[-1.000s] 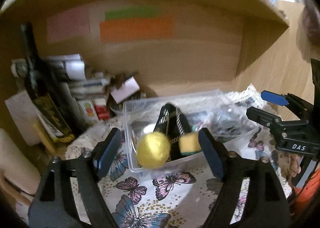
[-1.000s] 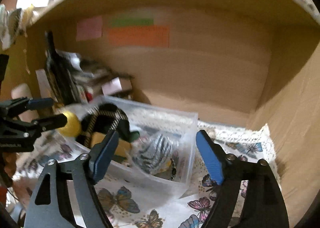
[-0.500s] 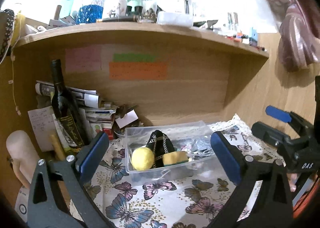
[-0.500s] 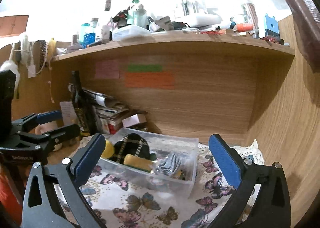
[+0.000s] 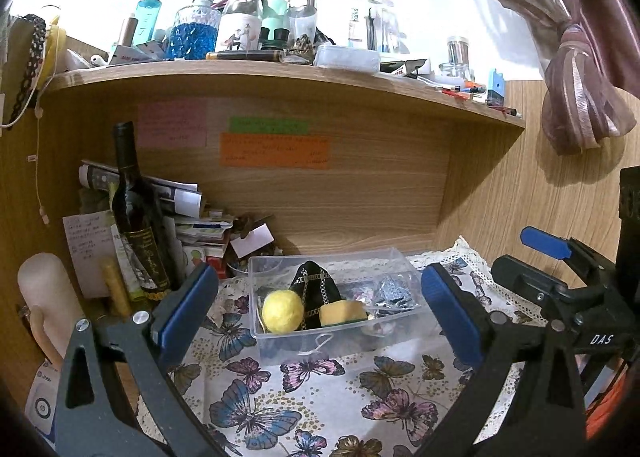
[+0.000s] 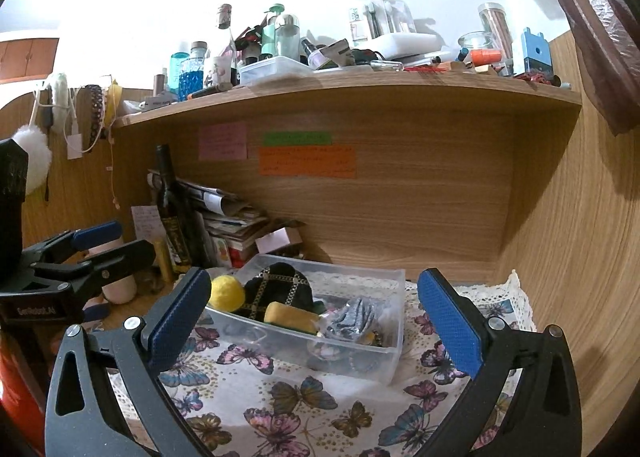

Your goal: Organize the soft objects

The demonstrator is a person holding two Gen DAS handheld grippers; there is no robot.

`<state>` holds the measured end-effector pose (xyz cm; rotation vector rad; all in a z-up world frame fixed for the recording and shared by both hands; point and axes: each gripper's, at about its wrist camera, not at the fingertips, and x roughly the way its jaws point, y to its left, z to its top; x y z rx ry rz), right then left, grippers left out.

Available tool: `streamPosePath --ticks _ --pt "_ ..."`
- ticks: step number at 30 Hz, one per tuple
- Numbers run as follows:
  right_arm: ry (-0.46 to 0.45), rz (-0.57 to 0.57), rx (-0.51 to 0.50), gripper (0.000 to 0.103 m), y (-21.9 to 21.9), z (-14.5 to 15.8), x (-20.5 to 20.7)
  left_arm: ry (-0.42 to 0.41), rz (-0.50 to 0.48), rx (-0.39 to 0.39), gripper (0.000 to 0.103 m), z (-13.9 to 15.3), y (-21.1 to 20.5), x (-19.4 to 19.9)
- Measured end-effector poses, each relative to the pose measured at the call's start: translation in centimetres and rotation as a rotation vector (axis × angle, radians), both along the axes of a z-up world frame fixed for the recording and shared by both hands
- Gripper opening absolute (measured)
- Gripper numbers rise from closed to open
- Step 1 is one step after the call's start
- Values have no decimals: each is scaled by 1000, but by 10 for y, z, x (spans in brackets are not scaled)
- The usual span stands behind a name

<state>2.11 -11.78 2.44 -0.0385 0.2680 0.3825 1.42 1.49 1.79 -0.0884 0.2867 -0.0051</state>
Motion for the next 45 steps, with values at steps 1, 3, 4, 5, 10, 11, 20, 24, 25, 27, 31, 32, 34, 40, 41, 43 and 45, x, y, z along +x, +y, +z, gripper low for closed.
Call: streamPosePath --ticks 1,3,4,5,10,11,20,24,25,27,31,32,34,40,41,43,45 --pt "-1 -1 0 103 0 0 0 1 0 -1 103 0 0 0" --pt "-1 2 -2 103 0 0 0 4 -1 -3 103 -1 1 1" --pt "0 2 -1 103 0 0 1 5 -1 -2 103 -2 1 1" --pt "0 3 -2 103 0 0 1 6 1 -2 103 -2 1 1" --pt "2 1 1 103 0 0 1 9 1 -3 103 -2 1 3" --pt "3 -1 2 103 1 -1 1 9 1 -3 103 -3 1 4" --pt "11 8 6 103 2 -2 3 12 3 1 103 -4 0 7" --pt "8 8 7 103 3 -3 3 7 1 0 103 -4 0 7" --pt "8 8 8 103 3 -3 3 5 0 2 103 -3 0 6" --pt "9 10 10 103 3 -3 4 4 0 4 103 -3 0 6" --pt "14 7 17 103 2 -3 4 6 -4 8 103 -3 -1 5" --pt "15 6 19 103 2 -3 5 7 -5 7 103 -3 -1 5" --pt "16 7 19 103 2 -3 5 7 -8 7 103 -3 -1 5" --pt "13 0 16 103 2 -4 4 5 -8 2 103 -2 0 6" --pt "12 -1 16 103 2 -4 4 5 -9 2 103 -2 0 6" --pt "13 -1 18 103 1 -4 4 4 -7 3 103 -2 0 6" --pt "12 -1 18 103 1 -4 4 4 -9 1 103 -2 0 6"
